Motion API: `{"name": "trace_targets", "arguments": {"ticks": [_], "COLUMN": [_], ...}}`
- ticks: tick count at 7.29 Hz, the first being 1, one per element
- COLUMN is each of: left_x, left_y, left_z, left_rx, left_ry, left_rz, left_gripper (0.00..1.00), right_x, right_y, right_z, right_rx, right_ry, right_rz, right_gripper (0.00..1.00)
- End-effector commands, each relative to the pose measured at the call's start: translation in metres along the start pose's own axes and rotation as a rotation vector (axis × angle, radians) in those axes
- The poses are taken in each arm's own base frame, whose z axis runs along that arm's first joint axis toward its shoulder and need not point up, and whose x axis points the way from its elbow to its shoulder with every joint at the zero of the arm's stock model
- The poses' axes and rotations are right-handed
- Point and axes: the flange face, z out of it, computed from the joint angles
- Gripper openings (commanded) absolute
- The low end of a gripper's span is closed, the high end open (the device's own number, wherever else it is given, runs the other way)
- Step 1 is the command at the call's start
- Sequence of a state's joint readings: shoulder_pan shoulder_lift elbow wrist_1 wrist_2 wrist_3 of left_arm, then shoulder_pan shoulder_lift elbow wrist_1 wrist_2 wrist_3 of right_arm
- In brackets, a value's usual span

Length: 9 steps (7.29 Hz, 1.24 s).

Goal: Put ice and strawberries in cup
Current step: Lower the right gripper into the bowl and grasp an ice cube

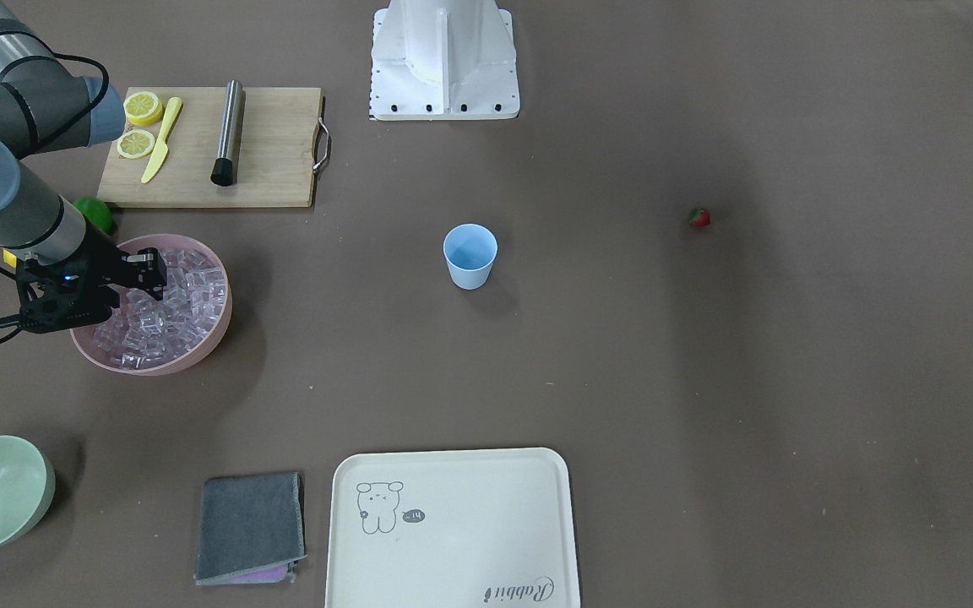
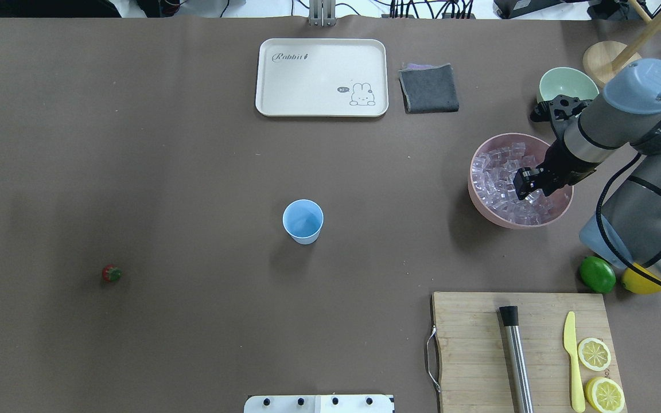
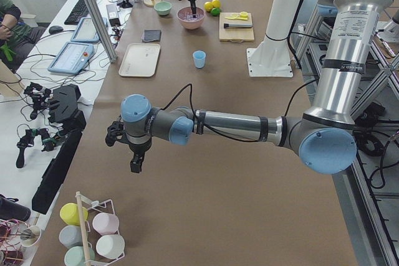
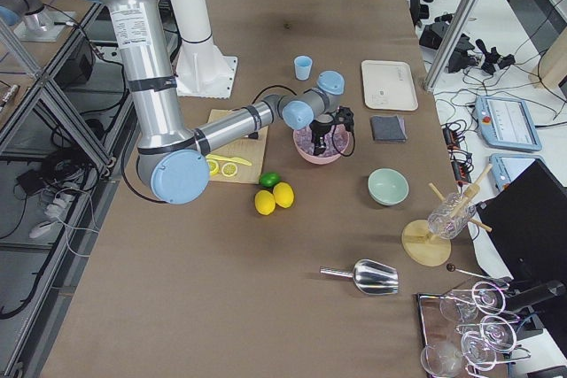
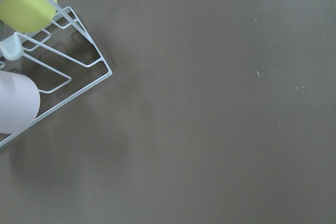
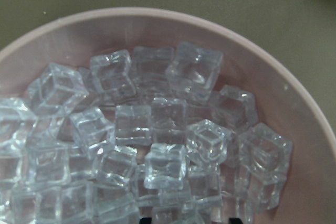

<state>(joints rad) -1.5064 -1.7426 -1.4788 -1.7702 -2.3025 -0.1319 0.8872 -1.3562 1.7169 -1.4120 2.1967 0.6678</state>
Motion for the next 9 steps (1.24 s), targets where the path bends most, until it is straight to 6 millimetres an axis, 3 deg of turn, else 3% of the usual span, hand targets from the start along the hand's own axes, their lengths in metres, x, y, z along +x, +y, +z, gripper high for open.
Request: {"name": "trace_targets", "arguments": {"ticks": [1, 3, 5, 7, 9], "left_x": [0.0, 0.0, 0.001, 0.001, 0.001], "left_y": [0.0, 0.0, -0.001, 0.0, 0.0], "left_z": [0.0, 0.0, 0.0, -0.001, -0.001], "left_rx": [0.0, 0.0, 0.001, 0.001, 0.001], "left_ry": [0.0, 0.0, 0.0, 0.0, 0.0], "left_rz": [0.0, 0.0, 0.001, 0.001, 0.001], "left_gripper": [0.98, 0.98, 0.98, 0.98, 0.98], "right_x": [-0.001, 0.001, 0.001, -0.018, -0.077], "right_y": [0.001, 0.001, 0.001, -0.01, -0.037], "right_z": [0.002, 0.0, -0.005, -0.048, -0.103], "right_rx": [-0.004, -0.002, -0.023, 0.014, 0.082], "right_ry": [-0.001, -0.002, -0.001, -0.016, -0.057], "right_rz": [-0.002, -0.002, 0.011, 0.017, -0.026], "right_gripper": [0.39, 0.0, 0.0, 0.0, 0.0]}}
